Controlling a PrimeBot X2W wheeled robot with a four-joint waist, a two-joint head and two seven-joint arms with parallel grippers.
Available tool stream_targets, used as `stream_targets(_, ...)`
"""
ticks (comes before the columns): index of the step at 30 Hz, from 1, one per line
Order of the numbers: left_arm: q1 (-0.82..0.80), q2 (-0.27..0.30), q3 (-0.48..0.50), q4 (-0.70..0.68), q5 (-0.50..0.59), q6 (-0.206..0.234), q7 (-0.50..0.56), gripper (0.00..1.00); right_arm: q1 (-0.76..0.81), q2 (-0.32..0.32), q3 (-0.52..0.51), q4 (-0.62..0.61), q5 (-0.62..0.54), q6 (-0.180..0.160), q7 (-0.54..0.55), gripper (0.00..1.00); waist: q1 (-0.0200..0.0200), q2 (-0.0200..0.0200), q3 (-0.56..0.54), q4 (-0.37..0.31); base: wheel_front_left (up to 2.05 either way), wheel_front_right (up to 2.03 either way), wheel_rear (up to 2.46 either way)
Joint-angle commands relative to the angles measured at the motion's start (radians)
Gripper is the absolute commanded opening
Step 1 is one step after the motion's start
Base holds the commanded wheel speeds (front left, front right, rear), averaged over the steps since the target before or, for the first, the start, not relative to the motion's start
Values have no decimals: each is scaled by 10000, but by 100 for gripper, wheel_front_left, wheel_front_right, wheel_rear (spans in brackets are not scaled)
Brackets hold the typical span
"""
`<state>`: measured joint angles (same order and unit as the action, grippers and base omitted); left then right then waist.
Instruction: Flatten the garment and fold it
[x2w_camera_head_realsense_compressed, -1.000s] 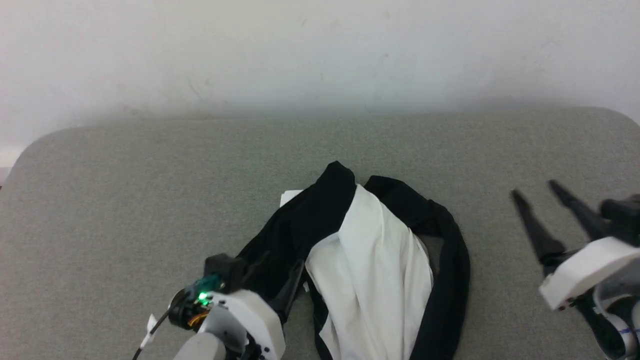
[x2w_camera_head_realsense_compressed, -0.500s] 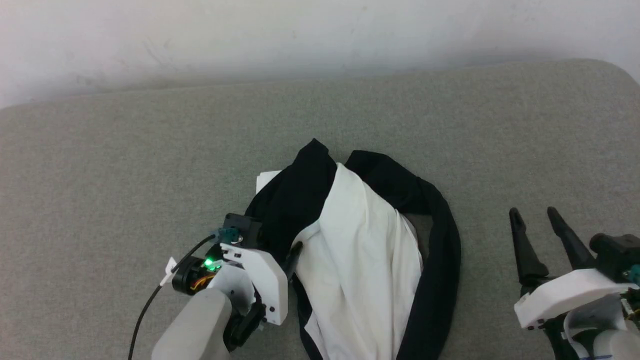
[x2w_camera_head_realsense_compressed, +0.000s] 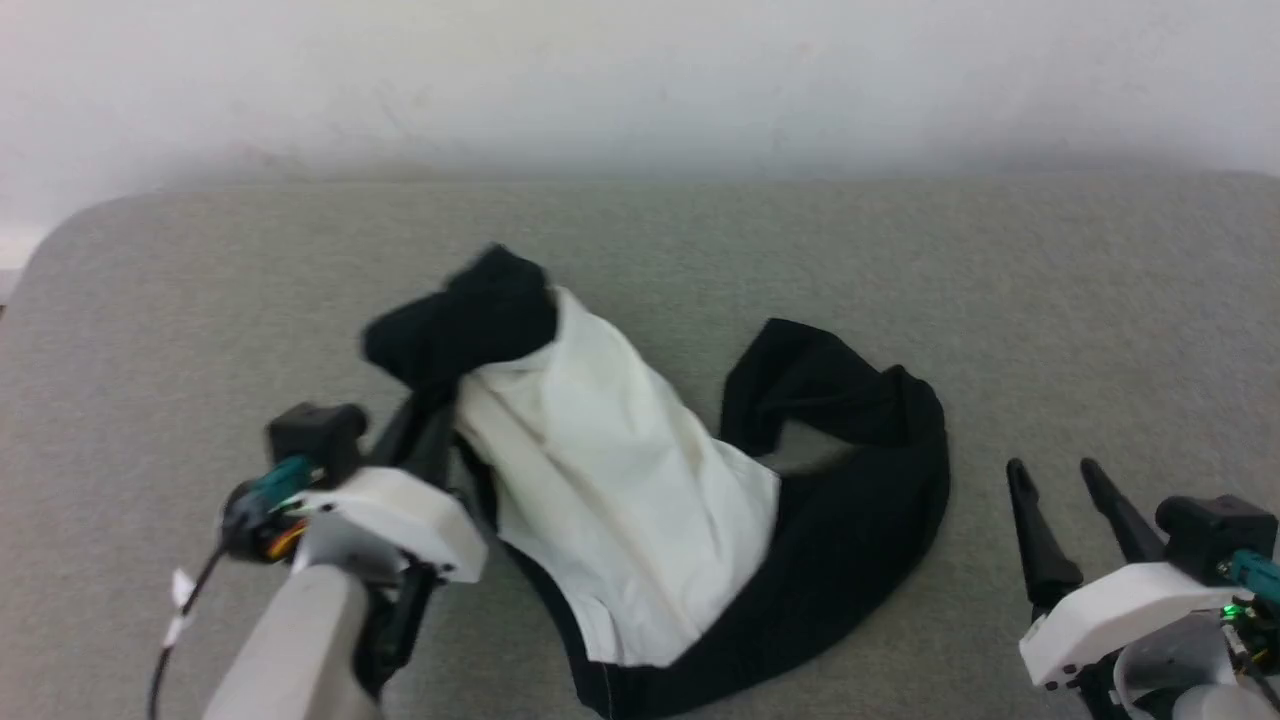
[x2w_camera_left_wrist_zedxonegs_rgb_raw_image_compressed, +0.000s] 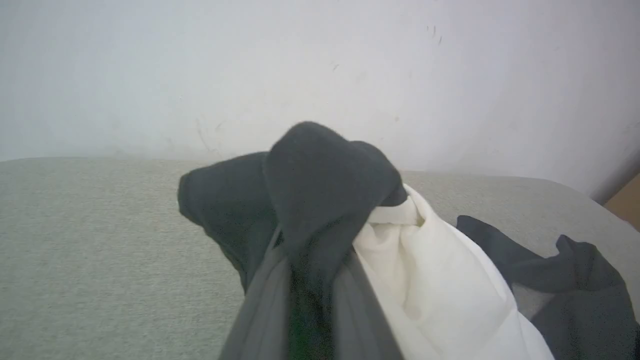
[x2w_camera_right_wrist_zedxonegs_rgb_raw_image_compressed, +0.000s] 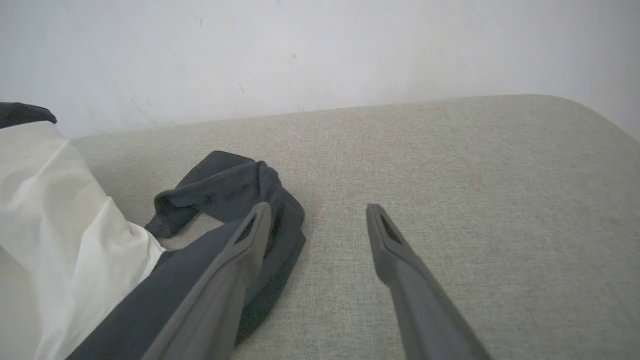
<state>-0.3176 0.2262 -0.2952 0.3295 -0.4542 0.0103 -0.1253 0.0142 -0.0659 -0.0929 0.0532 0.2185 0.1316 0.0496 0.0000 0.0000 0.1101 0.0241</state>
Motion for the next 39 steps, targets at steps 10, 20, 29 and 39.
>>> stream_targets(10, 2838, 490, 483, -594, -720, 1042, 1305, 0, 429, 123, 155, 715, -209, -9, 865, 100, 0, 0, -652, 1242, 0, 0, 0)
stream_targets(20, 2632, 268, 389, -1414, -151, 914, -738, 100, -882, -309, -404, 1234, -834, -9, 2067, 100, 0, 0, -803, 1975, 0, 0, 0)
stream_targets(29, 2598, 10, 240, -1851, 723, 708, -1346, 100, -2475, -1028, 115, 3923, -874, -9, 3267, 100, 0, 0, -429, 2546, 0, 0, 0)
stream_targets(39, 2470, -295, 277, -1428, 900, 570, -1362, 100, -3331, -1820, 821, 5796, -1104, -9, 2679, 0, 0, 0, -154, 2568, 0, 0, 0)
